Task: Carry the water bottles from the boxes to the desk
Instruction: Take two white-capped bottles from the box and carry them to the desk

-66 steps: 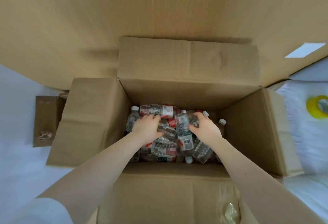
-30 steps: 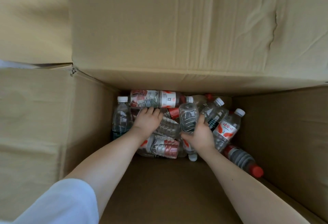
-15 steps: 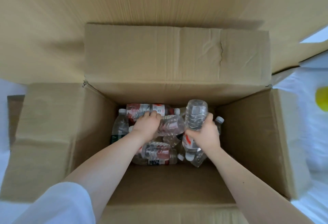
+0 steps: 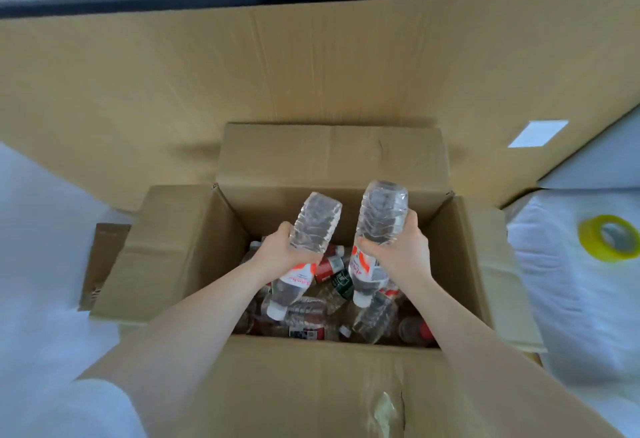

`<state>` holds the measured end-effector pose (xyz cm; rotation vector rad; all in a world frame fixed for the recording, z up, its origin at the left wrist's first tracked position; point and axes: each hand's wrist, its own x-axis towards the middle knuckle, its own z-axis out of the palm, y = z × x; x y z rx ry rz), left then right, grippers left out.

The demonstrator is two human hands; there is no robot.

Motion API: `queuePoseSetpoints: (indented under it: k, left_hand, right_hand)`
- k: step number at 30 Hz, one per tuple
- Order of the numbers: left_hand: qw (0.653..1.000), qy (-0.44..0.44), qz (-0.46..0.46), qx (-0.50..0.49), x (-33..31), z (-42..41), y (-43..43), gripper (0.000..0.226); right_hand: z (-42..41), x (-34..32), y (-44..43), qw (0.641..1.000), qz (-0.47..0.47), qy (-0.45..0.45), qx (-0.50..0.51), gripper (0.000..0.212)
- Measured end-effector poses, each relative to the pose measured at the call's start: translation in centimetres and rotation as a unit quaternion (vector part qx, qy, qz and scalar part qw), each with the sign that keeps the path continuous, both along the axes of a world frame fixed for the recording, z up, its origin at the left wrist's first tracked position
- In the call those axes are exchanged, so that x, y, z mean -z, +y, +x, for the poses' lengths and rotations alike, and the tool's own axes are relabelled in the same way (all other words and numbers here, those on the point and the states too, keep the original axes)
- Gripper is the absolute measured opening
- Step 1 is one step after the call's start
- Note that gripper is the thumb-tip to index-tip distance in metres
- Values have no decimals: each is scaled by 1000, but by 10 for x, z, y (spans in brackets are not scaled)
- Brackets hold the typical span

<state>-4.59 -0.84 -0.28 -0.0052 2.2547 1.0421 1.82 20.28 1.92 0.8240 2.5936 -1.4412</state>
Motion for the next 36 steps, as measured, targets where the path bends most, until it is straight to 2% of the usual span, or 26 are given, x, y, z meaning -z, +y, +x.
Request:
queuePoseSetpoints:
  k: [4,7,12,15,18,20,28,33,36]
  left_hand:
    - [980,-21,136,-145,-38,23,9,49]
    - [951,-65,228,-197,-63,36,14,44]
    - [912,-125,363,-142,-90,42,17,48]
    - [889,-179,408,-109,-103,48,17,37]
    - [882,-196,418,-100,-116,53,11,25]
    - [884,-195,415,-90,-124,56,8,25]
    - [887,-209,406,-69,-135,73,8,57]
    - [885,-218,408,-48,-130,72,7,34]
    - [890,-216,399,-37,-127,71,8,33]
  right_hand:
    - [14,-34,3,998,-46,40,-3,77]
    - [24,-59,3,993,-103,64,-2,64]
    - [42,-96,6,984,-156,79,-25,47]
    - [57,-117,0,979,-178,104,-10,47]
    - [68,-131,-10,973,-197,118,36,56]
    - [70,-135,-18,969,-211,118,58,61]
    - [82,-142,-53,952,-251,160,75,26]
    - [88,-146,-60,947,-248,181,93,19]
    - [90,-150,-62,955,-230,164,90,31]
